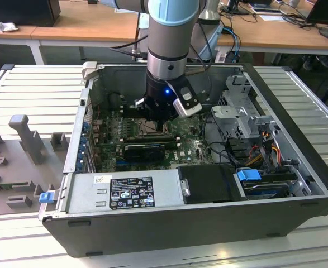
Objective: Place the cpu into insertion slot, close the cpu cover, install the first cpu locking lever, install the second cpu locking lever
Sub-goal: 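Install the second cpu locking lever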
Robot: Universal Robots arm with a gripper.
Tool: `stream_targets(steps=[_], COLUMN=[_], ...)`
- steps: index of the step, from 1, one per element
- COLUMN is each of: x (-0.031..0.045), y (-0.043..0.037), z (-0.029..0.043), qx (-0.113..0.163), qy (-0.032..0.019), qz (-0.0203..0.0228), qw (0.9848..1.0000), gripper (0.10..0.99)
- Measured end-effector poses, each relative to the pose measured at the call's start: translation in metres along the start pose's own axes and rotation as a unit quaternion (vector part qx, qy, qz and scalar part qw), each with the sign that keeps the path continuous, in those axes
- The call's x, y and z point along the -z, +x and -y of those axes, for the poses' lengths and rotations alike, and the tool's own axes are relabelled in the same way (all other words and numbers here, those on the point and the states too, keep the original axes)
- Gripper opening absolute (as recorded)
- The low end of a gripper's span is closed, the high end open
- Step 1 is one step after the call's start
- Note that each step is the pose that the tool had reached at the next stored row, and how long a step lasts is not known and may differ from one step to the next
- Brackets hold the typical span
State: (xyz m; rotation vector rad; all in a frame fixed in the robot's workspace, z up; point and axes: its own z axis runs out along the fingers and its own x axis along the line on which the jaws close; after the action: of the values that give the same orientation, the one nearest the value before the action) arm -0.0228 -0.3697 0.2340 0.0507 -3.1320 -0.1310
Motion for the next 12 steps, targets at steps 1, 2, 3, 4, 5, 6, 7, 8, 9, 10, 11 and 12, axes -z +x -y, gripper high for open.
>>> stream_targets(steps=[1,2,3,4,5,6,7,8,9,10,11,12], x=[0.0000,-0.0002,-0.0004,-0.0004,-0.0003,-0.0003,-0.0004,-0.0008,-0.0017,-0.0032,-0.0050,-0.0083], y=[0.0033,0.0054,0.0077,0.0097,0.0117,0.0143,0.0197,0.0234,0.0253,0.0268,0.0276,0.0280], z=[0.0011,0.0014,0.0026,0.0057,0.0085,0.0091,0.0091,0.0090,0.0091,0.0093,0.0095,0.0097], qx=[0.001,0.002,0.002,0.002,0.002,0.003,0.003,0.004,0.004,0.005,0.006,0.008], qy=[-0.0092,-0.0126,-0.0154,-0.0159,-0.0160,-0.0167,-0.0186,-0.0198,-0.0210,-0.0221,-0.0224,-0.0225], qz=[0.0003,0.0003,0.0004,0.0004,0.0004,0.0004,0.0004,0.0004,0.0004,0.0004,0.0003,0.0001], qw=[1.0000,0.9999,0.9999,0.9999,0.9999,0.9999,0.9998,0.9998,0.9998,0.9997,0.9997,0.9997], gripper=[0.106,0.106,0.106,0.106,0.106,0.106,0.106,0.106,0.106,0.106,0.106,0.106])
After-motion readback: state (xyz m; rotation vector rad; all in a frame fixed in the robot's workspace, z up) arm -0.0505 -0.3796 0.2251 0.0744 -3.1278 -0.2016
